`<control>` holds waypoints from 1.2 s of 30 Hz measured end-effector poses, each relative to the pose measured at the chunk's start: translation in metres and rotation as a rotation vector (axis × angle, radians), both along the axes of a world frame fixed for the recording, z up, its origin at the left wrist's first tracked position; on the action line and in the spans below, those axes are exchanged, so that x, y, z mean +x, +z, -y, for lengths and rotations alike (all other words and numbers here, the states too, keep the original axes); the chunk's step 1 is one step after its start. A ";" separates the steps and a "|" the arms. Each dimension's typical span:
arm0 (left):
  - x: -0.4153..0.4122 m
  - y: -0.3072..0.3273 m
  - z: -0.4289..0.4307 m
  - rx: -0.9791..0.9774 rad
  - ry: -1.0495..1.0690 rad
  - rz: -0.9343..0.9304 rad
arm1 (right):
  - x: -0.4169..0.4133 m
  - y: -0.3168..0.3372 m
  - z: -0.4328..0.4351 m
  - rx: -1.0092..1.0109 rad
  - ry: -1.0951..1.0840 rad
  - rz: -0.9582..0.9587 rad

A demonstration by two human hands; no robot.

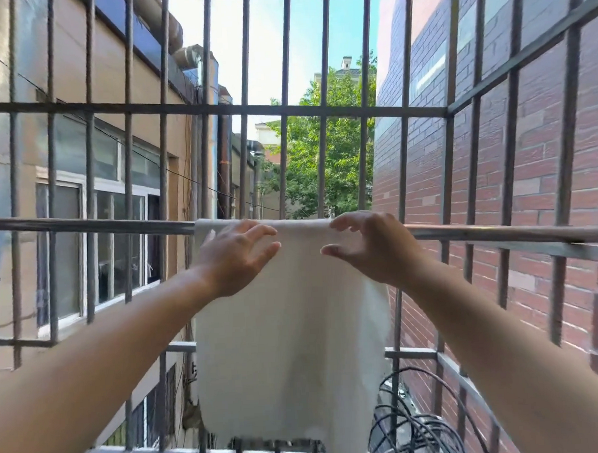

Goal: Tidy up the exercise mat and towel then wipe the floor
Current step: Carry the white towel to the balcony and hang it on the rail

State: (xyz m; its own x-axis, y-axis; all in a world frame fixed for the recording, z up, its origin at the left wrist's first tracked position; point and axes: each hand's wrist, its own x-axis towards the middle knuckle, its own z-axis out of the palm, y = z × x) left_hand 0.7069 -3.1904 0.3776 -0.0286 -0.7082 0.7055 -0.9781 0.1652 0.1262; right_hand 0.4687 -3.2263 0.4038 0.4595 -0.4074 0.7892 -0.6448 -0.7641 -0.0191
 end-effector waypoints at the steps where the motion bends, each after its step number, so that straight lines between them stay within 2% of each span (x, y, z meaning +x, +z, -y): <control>1: -0.001 -0.009 -0.008 0.010 -0.004 -0.001 | 0.001 -0.009 -0.007 0.003 0.006 -0.001; 10: 0.006 -0.102 -0.090 0.065 -0.060 0.120 | 0.022 -0.101 -0.075 0.105 0.059 0.003; 19: 0.050 -0.181 -0.166 0.177 -0.014 0.058 | 0.066 -0.190 -0.128 0.360 0.160 -0.056; 22: 0.065 -0.204 -0.192 0.218 0.010 0.041 | 0.085 -0.219 -0.143 0.409 0.167 -0.145; 29: 0.080 -0.242 -0.260 0.283 0.157 0.020 | 0.118 -0.263 -0.174 0.441 0.272 -0.300; 36: 0.059 -0.270 -0.335 0.409 0.420 -0.045 | 0.129 -0.294 -0.211 0.544 0.557 -0.409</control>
State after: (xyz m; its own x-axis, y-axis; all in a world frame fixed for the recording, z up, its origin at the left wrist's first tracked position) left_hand 0.7663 -2.8556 0.1074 0.3373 -0.8671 0.3665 -0.9413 -0.3066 0.1410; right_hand 0.5979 -3.0155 0.1094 0.9078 -0.3116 0.2808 -0.2170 -0.9218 -0.3213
